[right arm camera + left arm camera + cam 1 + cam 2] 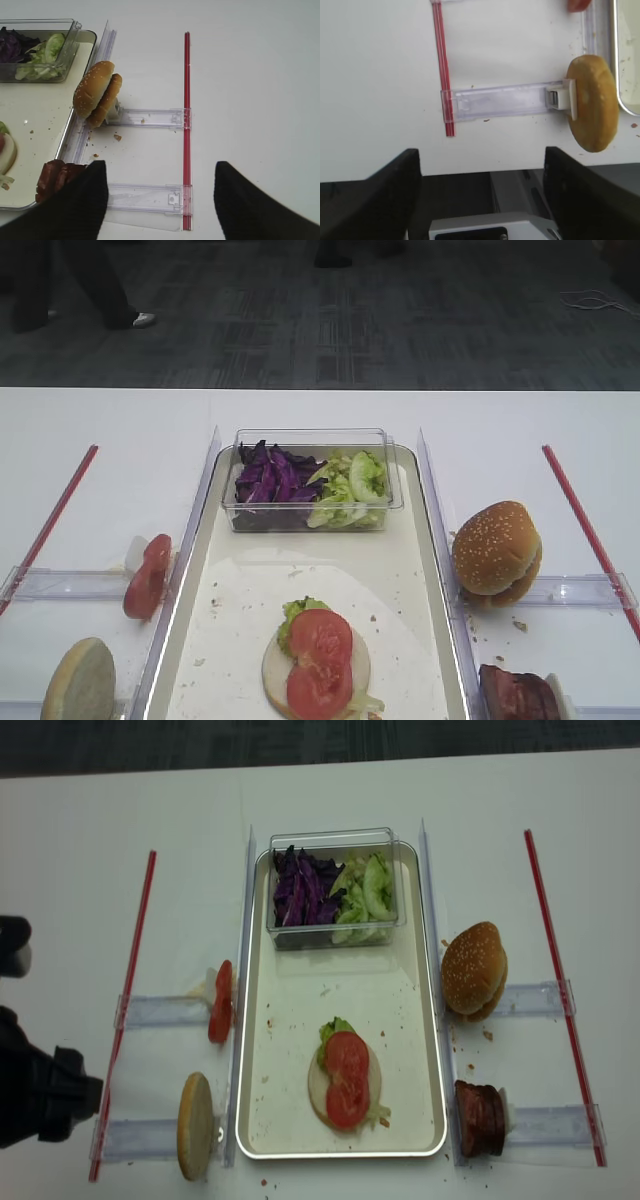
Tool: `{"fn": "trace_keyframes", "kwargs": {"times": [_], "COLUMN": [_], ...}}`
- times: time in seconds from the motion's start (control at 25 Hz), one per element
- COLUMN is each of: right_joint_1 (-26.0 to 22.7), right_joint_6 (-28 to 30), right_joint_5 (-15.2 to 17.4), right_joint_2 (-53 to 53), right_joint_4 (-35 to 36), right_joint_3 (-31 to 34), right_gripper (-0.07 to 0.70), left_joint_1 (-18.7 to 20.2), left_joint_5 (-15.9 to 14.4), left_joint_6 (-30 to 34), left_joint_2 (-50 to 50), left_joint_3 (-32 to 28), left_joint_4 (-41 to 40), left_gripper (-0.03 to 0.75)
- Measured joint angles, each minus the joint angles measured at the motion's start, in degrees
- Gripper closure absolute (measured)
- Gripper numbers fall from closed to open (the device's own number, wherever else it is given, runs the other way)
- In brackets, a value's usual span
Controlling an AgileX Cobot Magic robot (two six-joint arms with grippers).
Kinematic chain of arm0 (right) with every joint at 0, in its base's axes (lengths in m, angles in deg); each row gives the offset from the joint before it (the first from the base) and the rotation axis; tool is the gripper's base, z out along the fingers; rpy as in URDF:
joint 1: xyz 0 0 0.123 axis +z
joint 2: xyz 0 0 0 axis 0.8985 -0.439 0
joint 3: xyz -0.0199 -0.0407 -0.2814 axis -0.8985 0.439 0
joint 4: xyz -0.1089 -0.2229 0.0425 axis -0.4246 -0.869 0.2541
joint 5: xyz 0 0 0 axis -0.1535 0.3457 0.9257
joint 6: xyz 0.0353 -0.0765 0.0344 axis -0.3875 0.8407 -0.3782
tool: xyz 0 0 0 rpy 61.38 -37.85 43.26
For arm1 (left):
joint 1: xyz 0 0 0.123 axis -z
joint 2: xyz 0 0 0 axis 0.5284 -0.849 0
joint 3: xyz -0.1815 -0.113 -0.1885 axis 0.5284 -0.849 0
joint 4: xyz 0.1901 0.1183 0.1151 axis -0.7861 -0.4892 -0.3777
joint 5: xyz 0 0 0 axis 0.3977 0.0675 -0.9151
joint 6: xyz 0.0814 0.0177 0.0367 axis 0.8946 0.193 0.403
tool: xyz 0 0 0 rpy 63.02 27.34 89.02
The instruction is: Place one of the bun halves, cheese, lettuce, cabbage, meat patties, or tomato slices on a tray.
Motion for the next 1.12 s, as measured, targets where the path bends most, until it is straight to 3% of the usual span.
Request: {"fn": "trace_keyframes", "kwargs": {"times": [0.52,1.12], "right_joint_1": [0.00,0.00], "right_joint_6": [0.00,0.00], "right_joint_5": [0.00,0.00], "right_joint_2": [0.00,0.00], "right_joint_4": [0.00,0.00], "right_joint_3": [0.00,0.00], "right_gripper": [0.164,0.164], "left_joint_1": [0.00,0.00], "left_joint_5": [0.12,3.38], "left_joint_6": [-0.81,-2.14], "left_joint_2": [17.34,31.91], "left_joint_3": [-10.57,-12.90], "left_joint_4": [0.00,0.00], "left_gripper": [0.229,0.229]}}
